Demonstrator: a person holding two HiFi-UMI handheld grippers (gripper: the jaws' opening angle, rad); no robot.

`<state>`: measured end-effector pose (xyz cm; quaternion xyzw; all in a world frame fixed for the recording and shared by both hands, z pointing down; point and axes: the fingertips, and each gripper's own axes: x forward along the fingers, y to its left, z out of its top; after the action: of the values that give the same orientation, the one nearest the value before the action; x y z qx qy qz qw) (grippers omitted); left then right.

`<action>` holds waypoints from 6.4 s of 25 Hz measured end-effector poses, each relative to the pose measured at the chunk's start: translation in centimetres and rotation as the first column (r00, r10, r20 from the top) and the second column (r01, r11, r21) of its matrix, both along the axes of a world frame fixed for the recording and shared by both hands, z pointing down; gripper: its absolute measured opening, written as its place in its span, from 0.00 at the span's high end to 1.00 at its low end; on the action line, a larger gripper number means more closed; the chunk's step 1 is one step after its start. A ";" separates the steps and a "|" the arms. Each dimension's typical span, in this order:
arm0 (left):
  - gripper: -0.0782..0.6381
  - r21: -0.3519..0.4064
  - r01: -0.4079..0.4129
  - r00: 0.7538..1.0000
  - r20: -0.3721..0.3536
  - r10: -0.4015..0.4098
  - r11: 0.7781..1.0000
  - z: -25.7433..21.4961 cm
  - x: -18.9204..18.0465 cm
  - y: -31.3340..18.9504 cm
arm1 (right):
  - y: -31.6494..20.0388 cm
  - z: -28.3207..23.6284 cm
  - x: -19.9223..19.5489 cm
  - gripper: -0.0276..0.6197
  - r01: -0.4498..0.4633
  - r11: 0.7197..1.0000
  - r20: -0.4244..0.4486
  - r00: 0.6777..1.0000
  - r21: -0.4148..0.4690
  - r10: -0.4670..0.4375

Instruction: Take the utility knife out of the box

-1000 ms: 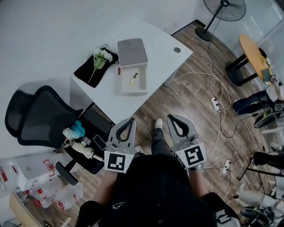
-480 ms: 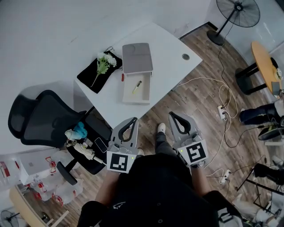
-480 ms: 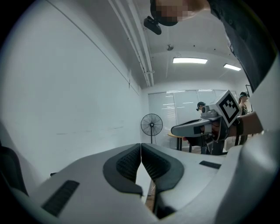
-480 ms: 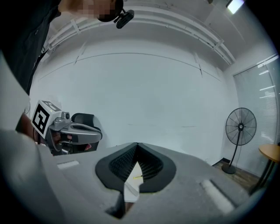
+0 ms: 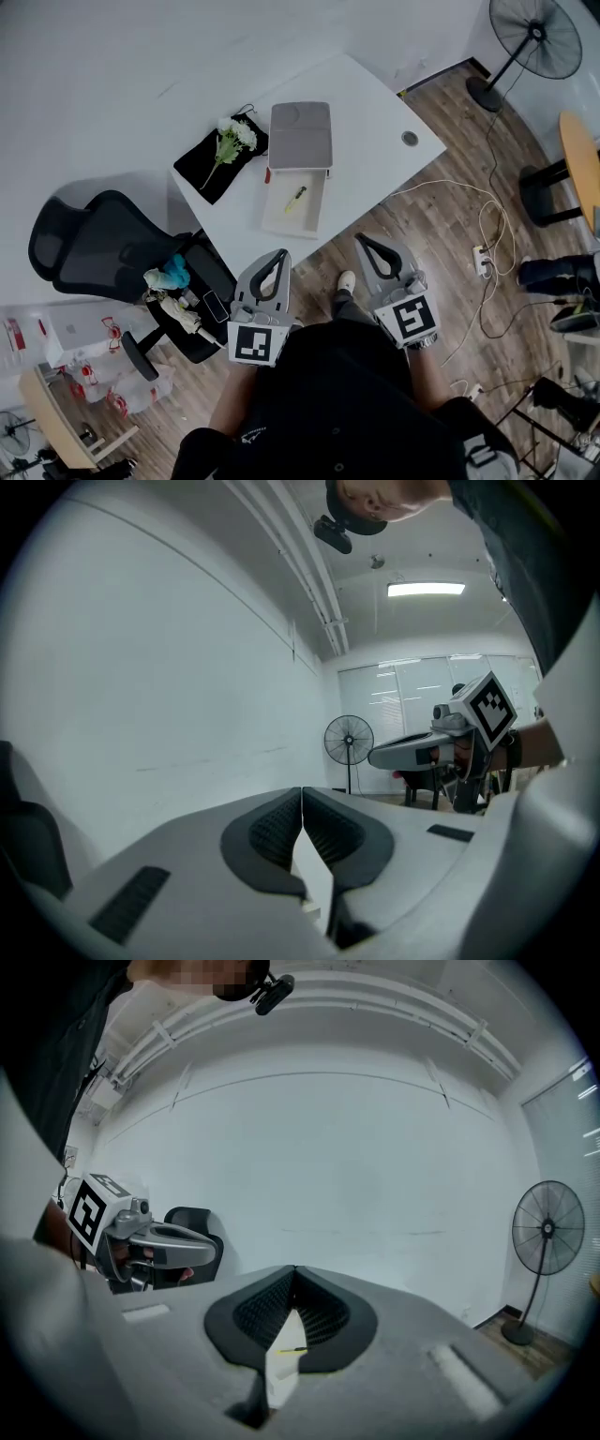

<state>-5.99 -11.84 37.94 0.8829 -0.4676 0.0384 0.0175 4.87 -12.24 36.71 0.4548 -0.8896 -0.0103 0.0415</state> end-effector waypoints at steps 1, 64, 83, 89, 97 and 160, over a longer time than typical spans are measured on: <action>0.88 -0.002 0.015 1.000 0.005 -0.015 1.000 0.1 0.2 -0.4 | -0.5 0.0 0.3 0.95 0.012 1.000 0.004 1.000 0.003 -0.012; 0.88 -0.420 -0.059 0.965 0.207 0.159 0.906 22.5 0.0 -20.2 | -12.7 2.2 1.3 0.95 -0.217 0.975 -0.119 0.971 -0.058 0.209; 0.87 -0.550 -0.048 0.890 0.355 0.286 0.834 30.3 0.7 -21.2 | -11.5 3.6 2.5 0.95 -0.325 0.942 -0.151 0.939 -0.081 0.310; 0.73 -0.602 -0.023 0.857 0.399 0.326 0.798 32.8 0.6 -21.5 | -11.4 3.7 2.8 0.95 -0.354 0.931 -0.145 0.929 -0.089 0.339; 0.73 -0.619 -0.004 0.811 0.457 0.364 0.785 34.8 1.5 -22.4 | -11.3 4.7 3.0 0.95 -0.391 0.914 -0.159 0.915 -0.112 0.372; 0.82 -0.623 0.023 0.911 0.335 0.241 0.782 28.6 1.9 -20.3 | -8.8 6.3 4.7 0.95 -0.290 0.946 -0.250 0.936 -0.144 0.249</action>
<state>-4.04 -32.16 66.58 0.8281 -0.3699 0.3672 0.2062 9.52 -21.08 43.05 0.5629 -0.8052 0.0231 0.1851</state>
